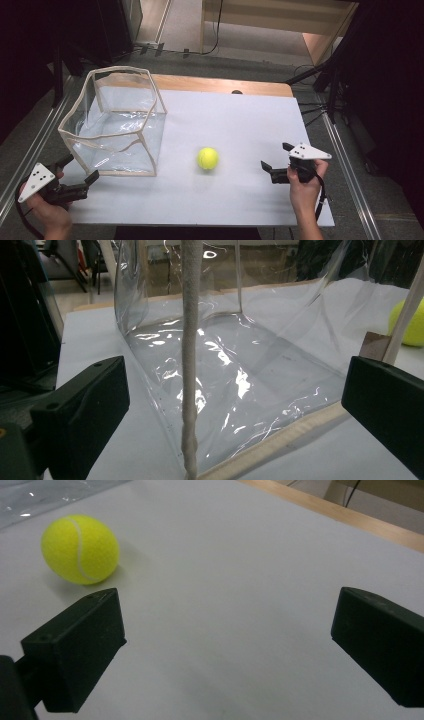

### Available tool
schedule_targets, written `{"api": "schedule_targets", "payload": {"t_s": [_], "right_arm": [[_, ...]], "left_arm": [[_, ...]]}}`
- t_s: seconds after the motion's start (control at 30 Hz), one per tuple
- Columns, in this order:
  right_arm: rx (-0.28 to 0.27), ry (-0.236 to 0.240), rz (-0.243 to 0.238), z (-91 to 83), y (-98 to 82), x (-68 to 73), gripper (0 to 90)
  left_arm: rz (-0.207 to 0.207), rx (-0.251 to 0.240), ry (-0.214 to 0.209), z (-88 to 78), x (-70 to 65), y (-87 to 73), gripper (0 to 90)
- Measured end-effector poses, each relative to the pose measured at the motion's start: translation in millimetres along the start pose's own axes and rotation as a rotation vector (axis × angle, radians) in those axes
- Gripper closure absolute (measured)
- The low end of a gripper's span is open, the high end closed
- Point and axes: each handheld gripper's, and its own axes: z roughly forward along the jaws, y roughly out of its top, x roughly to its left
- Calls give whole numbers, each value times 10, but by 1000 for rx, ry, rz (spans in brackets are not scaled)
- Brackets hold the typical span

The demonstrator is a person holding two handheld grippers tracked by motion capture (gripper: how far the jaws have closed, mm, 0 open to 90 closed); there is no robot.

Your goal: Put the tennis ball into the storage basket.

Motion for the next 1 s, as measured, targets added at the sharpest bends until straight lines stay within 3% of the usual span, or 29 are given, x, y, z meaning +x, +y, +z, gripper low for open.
{"api": "schedule_targets", "payload": {"t_s": [0.23, 0.37, 1.0], "right_arm": [[43, 74, -56, 194, 252, 96, 0], [94, 119, -99, 348, 395, 169, 0], [236, 215, -189, 768, 774, 427, 0]], "left_arm": [[2, 5, 0, -1, 1, 0, 0], [3, 6, -1, 0, 0, 0, 0], [4, 8, -8, 3, 3, 0, 0]]}}
